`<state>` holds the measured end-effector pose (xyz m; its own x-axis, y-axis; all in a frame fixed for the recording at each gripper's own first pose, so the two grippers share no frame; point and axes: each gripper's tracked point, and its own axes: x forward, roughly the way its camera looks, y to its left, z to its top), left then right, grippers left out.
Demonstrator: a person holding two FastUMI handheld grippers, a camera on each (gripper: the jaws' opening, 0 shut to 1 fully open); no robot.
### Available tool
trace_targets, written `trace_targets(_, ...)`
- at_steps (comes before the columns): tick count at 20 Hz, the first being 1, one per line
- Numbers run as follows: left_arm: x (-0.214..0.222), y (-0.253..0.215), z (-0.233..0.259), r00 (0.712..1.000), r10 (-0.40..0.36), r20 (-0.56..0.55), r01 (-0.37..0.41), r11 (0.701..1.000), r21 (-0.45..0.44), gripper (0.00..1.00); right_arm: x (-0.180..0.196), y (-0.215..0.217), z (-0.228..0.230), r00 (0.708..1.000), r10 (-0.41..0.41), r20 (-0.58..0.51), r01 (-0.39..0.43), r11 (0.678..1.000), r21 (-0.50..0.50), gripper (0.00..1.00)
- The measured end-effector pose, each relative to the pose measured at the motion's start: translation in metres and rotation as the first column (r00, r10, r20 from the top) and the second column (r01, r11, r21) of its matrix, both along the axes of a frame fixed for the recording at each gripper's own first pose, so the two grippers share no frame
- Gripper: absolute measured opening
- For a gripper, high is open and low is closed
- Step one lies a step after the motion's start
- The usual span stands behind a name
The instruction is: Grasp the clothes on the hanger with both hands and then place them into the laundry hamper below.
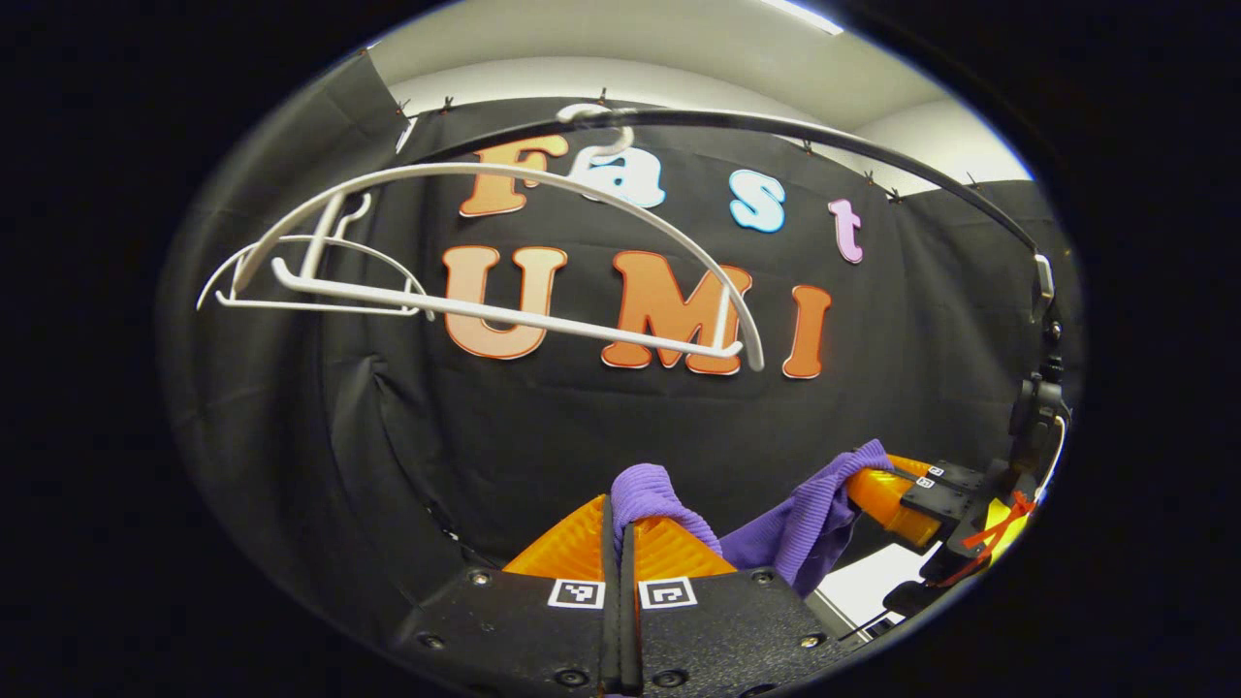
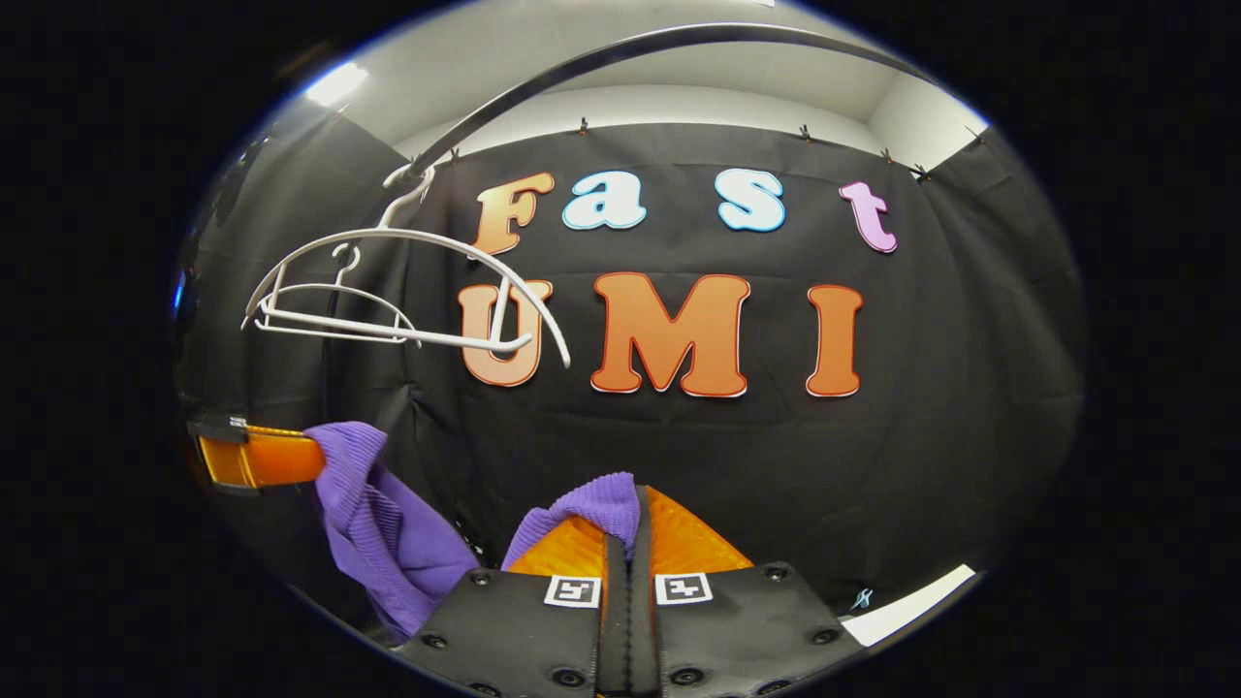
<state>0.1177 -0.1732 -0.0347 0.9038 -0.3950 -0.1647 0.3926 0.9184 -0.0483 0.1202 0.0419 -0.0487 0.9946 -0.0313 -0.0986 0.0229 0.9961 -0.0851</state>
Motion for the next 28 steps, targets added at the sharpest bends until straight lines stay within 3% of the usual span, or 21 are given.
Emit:
trace_targets(6,0.01,-0.034,-0.073,0.995,-0.034,-0.097,0.037,0.999,0.036,0.0,0.0,-0.005,-0.052,0.999,0.01,-0.049,-0.01,1.0,-0.005,0.07)
trace_targets(11,0.024,-0.023,-0.146,0.977,0.024,-0.211,-0.013,0.999,0.052,0.0,0.013,-0.007,-0.124,0.988,0.022,-0.15,-0.02,1.0,0.018,0.07)
trace_targets(17,0.037,-0.013,-0.261,0.924,0.082,-0.373,-0.047,0.994,0.103,0.0,0.014,-0.009,-0.222,0.96,0.022,-0.279,-0.016,1.0,0.024,0.07)
trace_targets(23,0.031,0.0,-0.375,0.837,0.122,-0.533,-0.052,0.988,0.146,0.0,0.007,-0.01,-0.345,0.884,0.014,-0.468,0.019,0.998,0.068,0.07)
trace_targets(28,0.017,0.008,-0.453,0.753,0.157,-0.639,-0.042,0.981,0.191,0.0,-0.014,-0.023,-0.442,0.784,-0.01,-0.621,0.071,0.995,0.074,0.08)
